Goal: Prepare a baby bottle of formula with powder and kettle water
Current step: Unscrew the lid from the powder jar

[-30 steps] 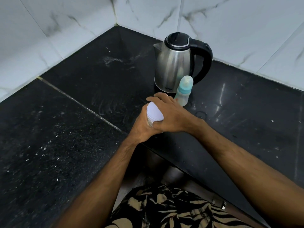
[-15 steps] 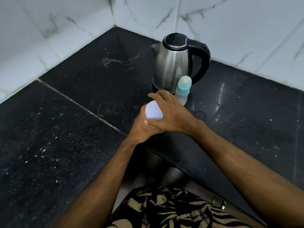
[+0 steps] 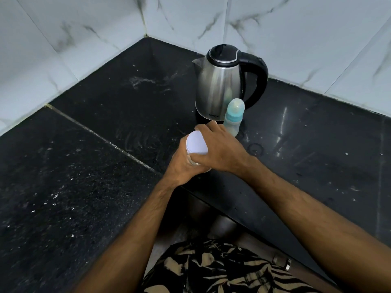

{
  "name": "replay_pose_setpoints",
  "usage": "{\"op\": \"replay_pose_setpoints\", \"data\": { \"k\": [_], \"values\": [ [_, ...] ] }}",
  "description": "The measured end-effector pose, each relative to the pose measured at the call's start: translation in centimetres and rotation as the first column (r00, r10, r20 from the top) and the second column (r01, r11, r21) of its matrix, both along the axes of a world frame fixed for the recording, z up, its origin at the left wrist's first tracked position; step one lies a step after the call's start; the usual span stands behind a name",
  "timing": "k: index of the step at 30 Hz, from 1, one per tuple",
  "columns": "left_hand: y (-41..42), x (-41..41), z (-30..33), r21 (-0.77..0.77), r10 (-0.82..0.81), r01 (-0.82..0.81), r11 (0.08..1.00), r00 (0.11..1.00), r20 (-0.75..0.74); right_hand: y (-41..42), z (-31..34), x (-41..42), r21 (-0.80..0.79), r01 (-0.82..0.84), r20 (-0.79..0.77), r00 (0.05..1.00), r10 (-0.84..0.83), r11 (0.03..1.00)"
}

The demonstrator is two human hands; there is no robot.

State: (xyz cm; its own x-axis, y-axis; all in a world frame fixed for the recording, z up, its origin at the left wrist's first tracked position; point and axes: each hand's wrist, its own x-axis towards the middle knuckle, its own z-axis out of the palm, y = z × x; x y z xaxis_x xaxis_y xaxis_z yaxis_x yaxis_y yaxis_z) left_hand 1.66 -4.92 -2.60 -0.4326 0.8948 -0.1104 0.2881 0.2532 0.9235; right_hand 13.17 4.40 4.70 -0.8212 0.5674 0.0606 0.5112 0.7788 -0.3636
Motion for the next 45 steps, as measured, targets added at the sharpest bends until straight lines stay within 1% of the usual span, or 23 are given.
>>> {"op": "replay_pose_setpoints", "data": {
  "k": [4, 7, 9, 11, 13, 14, 17, 20, 22, 26, 30, 33, 39, 45],
  "values": [
    [0.0, 0.1, 0.3, 0.007, -0.009, 0.009, 1.000, 1.000, 0.020, 0.2, 0.0, 0.1, -0.026, -0.023, -0.066, 0.998, 0.021, 0.999],
    [-0.1, 0.1, 0.4, 0.016, -0.016, 0.016, 1.000, 1.000, 0.006, 0.7, 1.0, 0.4, -0.125, -0.010, -0.176, 0.984, -0.012, 0.992],
    [-0.1, 0.1, 0.2, 0.028, -0.017, 0.017, 0.999, 1.000, -0.002, 1.2, 1.7, 1.2, -0.231, -0.002, -0.287, 0.956, -0.067, 0.973],
    [-0.2, 0.1, 0.1, 0.043, -0.026, 0.026, 0.999, 1.000, -0.005, 1.6, 1.7, 2.6, -0.300, -0.018, -0.396, 0.912, -0.107, 0.954],
    [-0.1, 0.3, -0.1, 0.050, -0.045, 0.046, 0.998, 0.999, -0.007, 1.7, 0.7, 4.6, -0.368, -0.011, -0.469, 0.865, -0.176, 0.930],
    [-0.1, 0.4, -0.2, 0.047, -0.050, 0.051, 0.998, 0.999, -0.009, 1.6, -0.2, 5.8, -0.409, 0.005, -0.481, 0.848, -0.220, 0.913],
    [0.0, 0.0, -0.1, 0.047, -0.037, 0.038, 0.998, 0.999, -0.024, 0.7, -2.7, 8.5, -0.455, 0.024, -0.458, 0.851, -0.257, 0.890],
    [0.0, -0.6, -0.1, 0.056, -0.025, 0.028, 0.998, 0.999, -0.045, -0.7, -5.0, 10.1, -0.403, 0.007, -0.418, 0.888, -0.191, 0.915],
    [0.0, -0.6, -0.2, 0.054, -0.034, 0.037, 0.998, 0.998, -0.045, -1.8, -6.5, 10.8, -0.389, 0.002, -0.407, 0.897, -0.174, 0.921],
    [0.1, -0.3, -0.1, 0.048, -0.045, 0.047, 0.998, 0.998, -0.045, -3.0, -8.9, 11.7, -0.417, 0.047, -0.410, 0.881, -0.234, 0.907],
    [0.0, -0.3, 0.0, 0.046, -0.051, 0.052, 0.998, 0.998, -0.032, -3.2, -10.7, 12.5, -0.401, 0.082, -0.364, 0.900, -0.241, 0.913],
    [0.0, -0.3, 0.1, 0.044, -0.050, 0.052, 0.998, 0.998, -0.033, -3.2, -11.4, 12.8, -0.377, 0.084, -0.342, 0.913, -0.223, 0.922],
    [0.0, -0.3, 0.3, 0.024, -0.063, 0.063, 0.998, 0.998, -0.014, -2.9, -11.4, 12.9, -0.393, 0.064, -0.321, 0.925, -0.202, 0.917],
    [0.1, -0.7, 1.0, -0.009, -0.085, 0.085, 0.996, 0.996, 0.013, -2.4, -10.4, 13.0, -0.450, 0.087, -0.347, 0.900, -0.264, 0.889]
  ]
}}
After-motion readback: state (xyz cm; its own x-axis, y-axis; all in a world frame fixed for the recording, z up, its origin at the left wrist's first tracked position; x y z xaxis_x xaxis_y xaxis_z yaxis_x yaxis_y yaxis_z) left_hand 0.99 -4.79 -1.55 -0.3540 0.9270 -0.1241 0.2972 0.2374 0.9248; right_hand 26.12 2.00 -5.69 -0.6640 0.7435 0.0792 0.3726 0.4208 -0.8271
